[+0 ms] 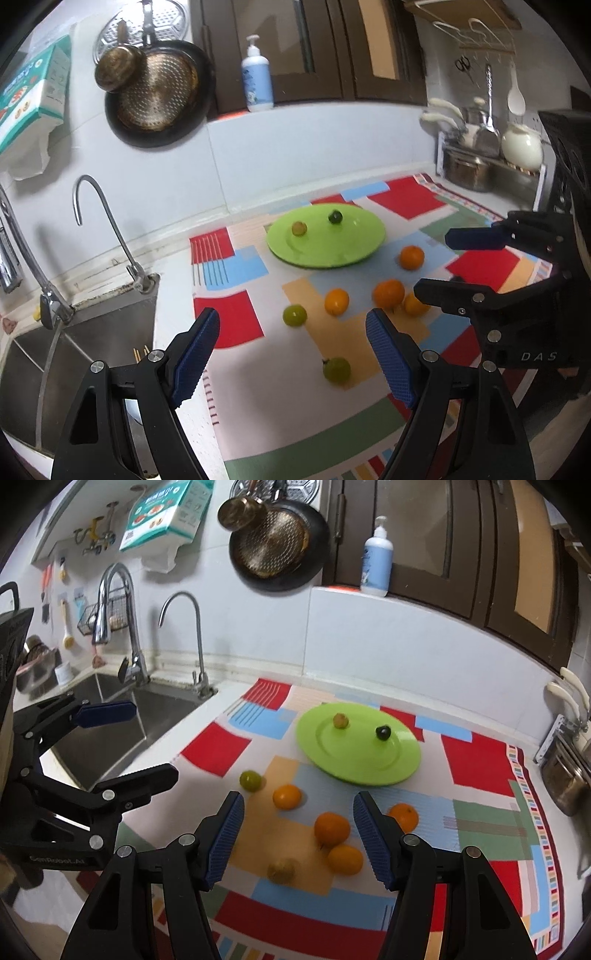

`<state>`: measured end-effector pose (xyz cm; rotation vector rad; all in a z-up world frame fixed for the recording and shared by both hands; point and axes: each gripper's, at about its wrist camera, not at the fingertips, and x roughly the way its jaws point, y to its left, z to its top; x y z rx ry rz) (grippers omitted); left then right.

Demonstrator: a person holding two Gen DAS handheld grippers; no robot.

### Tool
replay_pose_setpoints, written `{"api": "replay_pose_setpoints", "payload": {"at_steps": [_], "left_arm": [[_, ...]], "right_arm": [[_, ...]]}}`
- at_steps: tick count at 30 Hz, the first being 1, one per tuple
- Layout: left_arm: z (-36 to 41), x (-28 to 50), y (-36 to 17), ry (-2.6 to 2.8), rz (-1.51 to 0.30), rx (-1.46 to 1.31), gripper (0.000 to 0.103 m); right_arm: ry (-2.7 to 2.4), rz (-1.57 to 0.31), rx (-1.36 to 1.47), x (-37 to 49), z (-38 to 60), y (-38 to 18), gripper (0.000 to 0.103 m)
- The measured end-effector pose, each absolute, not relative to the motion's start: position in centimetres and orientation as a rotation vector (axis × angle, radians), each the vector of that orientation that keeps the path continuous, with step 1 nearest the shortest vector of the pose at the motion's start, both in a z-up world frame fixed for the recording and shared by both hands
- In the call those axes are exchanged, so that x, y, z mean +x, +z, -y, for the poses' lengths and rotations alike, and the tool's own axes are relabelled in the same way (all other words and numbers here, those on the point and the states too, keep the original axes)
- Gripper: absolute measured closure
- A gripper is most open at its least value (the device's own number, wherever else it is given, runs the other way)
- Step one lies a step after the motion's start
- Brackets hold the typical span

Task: Organize fruits
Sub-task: 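Grasp a green lime with the left tool while the right tool grasps a tan fruit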

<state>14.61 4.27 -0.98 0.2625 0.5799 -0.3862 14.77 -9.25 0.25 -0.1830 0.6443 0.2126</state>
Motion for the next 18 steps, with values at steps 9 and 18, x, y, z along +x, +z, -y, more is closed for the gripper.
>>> {"api": "replay_pose_setpoints", "payload": {"at_steps": [9,18], "left_arm": [[-3.9,14.6,-4.8,-0.442,-0.639,0.283,0.026],[-3.1,15.9,-8.2,-0.500,-0.732,0.268,0.038]], "right_arm": [[0.242,-0.735,-0.222,14.9,8.6,-3.3,0.041],[0.267,-0.815,-0.232,15.8,8.6,-6.5,0.048]]}}
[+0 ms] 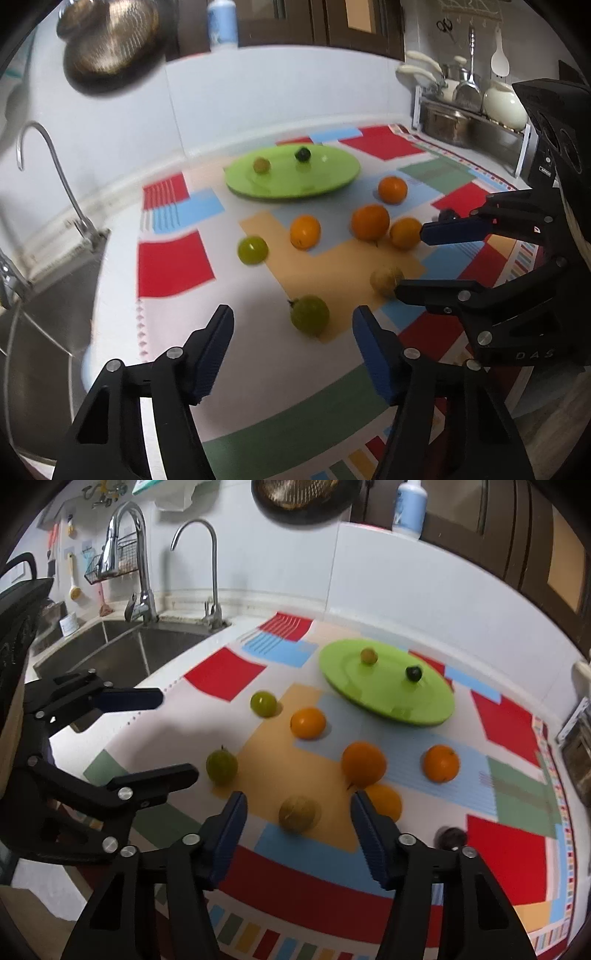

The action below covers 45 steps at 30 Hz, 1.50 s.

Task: Organize fruits
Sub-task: 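Grasp a green lime with the left tool while the right tool grasps a tan fruit, then carry both held fruits up and over the green plate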

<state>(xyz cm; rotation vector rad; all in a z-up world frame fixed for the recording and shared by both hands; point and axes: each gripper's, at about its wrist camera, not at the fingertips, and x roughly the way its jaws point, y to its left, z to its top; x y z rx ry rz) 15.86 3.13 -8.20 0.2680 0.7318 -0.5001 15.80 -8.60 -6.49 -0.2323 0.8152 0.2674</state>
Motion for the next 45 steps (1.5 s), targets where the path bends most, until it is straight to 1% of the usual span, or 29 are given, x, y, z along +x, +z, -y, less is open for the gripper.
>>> {"api": "replay_pose_setpoints", "payload": {"at_steps": [1,3,5,8,9,11,15,18,20,22,26,35,45], "left_arm": [[-3.0,16.0,-8.5,-0.504,-0.744,0.264,0.040],[-2.7,16.3,-9.1,-0.501,-0.760,0.261,0.041],[-2.5,16.7,-9.4,-0.498,-0.779,0.248,0.046],[-2.4,17.3,-9.8,-0.497,-0.807,0.221,0.049],[-2.3,17.5,-9.9,-0.494,-0.815,0.216,0.050],[-2.1,17.8,-10.2,-0.492,-0.831,0.207,0.054],[-1.7,18.2,-10.5,-0.484,-0.846,0.188,0.057],[-1.5,18.6,-10.7,-0.488,-0.865,0.175,0.062],[-1.5,18.8,-10.9,-0.487,-0.871,0.170,0.064],[-1.6,18.9,-10.9,-0.487,-0.878,0.155,0.068],[-1.5,19.0,-11.1,-0.486,-0.891,0.151,0.075],[-1.6,18.9,-10.4,-0.459,-0.890,0.133,0.075],[-1.1,18.5,-7.6,-0.433,-0.833,0.114,0.075]], "right_arm": [[0.270,-0.824,-0.228,15.9,8.7,-6.9,0.049],[0.274,-0.836,-0.216,16.2,8.8,-7.5,0.049],[0.280,-0.853,-0.205,16.6,8.9,-8.2,0.053],[0.280,-0.872,-0.186,17.1,9.2,-8.9,0.055],[0.279,-0.875,-0.179,17.1,9.3,-9.0,0.055],[0.283,-0.885,-0.159,17.4,9.5,-9.2,0.059],[0.288,-0.887,-0.154,17.4,9.4,-9.2,0.061],[0.295,-0.891,-0.159,17.5,9.3,-9.3,0.063],[0.302,-0.900,-0.151,17.7,9.3,-9.4,0.067],[0.305,-0.909,-0.140,17.8,9.4,-9.5,0.068],[0.304,-0.917,-0.133,18.0,9.4,-9.6,0.075],[0.306,-0.905,-0.112,18.0,9.6,-9.0,0.075],[0.308,-0.851,-0.100,17.8,10.5,-6.6,0.075]]}}
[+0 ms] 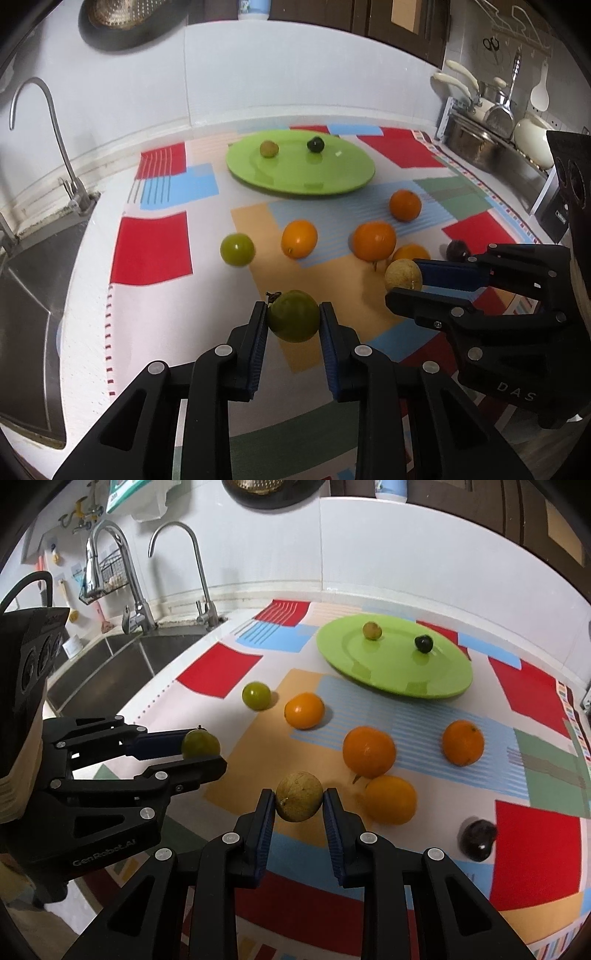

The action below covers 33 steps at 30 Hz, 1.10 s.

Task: Organize fruits
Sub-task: 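Carry both held fruits up and over the green plate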

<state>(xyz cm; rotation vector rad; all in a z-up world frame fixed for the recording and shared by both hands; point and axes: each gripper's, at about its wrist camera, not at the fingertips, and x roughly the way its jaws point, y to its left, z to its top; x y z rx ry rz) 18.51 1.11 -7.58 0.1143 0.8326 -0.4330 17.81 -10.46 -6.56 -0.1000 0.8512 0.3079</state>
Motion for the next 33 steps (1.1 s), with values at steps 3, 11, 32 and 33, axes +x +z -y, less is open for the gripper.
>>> {"api": "replay_pose_setpoints", "payload": {"at_steps": [3,11,32,33], "left_arm": [[-0.9,18.5,-6.5,-0.426,-0.809,0.112,0.075],[-0.1,18.6,-4.1,-0.415,-0.743,0.107,0.075],[3.0,20.3,1.3,-0.407,-0.591,0.137,0.075],[3.2,20.5,1.4,-0.406,-0.590,0.137,0.075]], "right_arm": [[0.305,-0.828,-0.102,17.6,10.8,-5.6,0.075],[0.303,-0.769,-0.087,17.6,11.7,-3.2,0.075],[0.286,-0.638,-0.084,19.6,15.0,2.1,0.075],[0.286,-0.634,-0.085,19.7,15.1,2.2,0.075]]}}
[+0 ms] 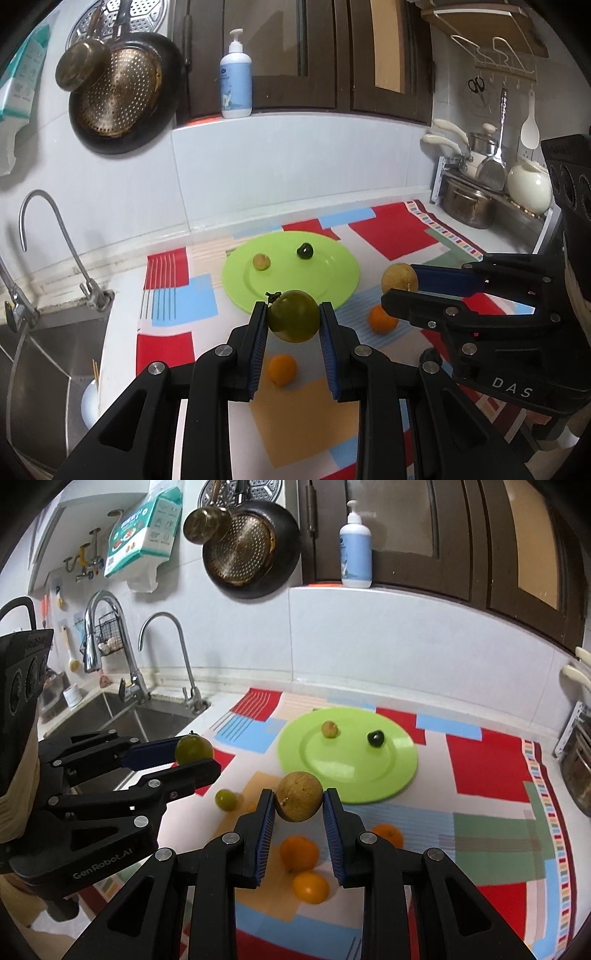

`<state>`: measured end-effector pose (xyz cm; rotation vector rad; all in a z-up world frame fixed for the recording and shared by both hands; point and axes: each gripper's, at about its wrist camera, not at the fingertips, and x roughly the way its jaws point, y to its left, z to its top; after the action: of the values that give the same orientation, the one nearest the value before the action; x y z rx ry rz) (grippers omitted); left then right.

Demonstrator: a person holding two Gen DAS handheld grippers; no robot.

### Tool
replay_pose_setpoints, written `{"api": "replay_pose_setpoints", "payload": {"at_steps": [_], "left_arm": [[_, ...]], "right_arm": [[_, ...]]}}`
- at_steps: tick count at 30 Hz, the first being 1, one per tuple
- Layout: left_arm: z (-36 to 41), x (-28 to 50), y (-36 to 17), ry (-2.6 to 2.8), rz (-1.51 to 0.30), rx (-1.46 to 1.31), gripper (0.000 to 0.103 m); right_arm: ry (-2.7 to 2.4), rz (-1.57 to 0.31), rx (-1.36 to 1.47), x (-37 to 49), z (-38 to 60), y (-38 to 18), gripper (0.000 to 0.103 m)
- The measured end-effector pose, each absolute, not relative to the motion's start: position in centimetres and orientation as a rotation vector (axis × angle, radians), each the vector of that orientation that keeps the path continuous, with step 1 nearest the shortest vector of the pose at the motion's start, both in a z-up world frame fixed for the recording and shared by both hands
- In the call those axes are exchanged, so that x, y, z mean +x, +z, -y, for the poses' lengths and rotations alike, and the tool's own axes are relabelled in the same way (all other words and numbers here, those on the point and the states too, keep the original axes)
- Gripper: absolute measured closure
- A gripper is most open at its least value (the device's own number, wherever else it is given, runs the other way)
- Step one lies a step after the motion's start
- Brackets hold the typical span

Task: Organize fruits
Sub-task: 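Carry both held fruits up and over the green plate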

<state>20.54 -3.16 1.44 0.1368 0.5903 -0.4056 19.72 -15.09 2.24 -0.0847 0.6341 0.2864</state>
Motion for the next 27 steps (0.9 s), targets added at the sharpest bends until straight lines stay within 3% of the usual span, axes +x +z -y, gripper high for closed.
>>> {"api": "replay_pose_setpoints", "payload": {"at_steps": [27], "left_arm": [[6.5,29.5,3.7,-0.421,-0.589,0.136,0.075]], "right_arm": [[0.276,-0.657,-0.044,29.3,18.6,4.1,0.075]]}}
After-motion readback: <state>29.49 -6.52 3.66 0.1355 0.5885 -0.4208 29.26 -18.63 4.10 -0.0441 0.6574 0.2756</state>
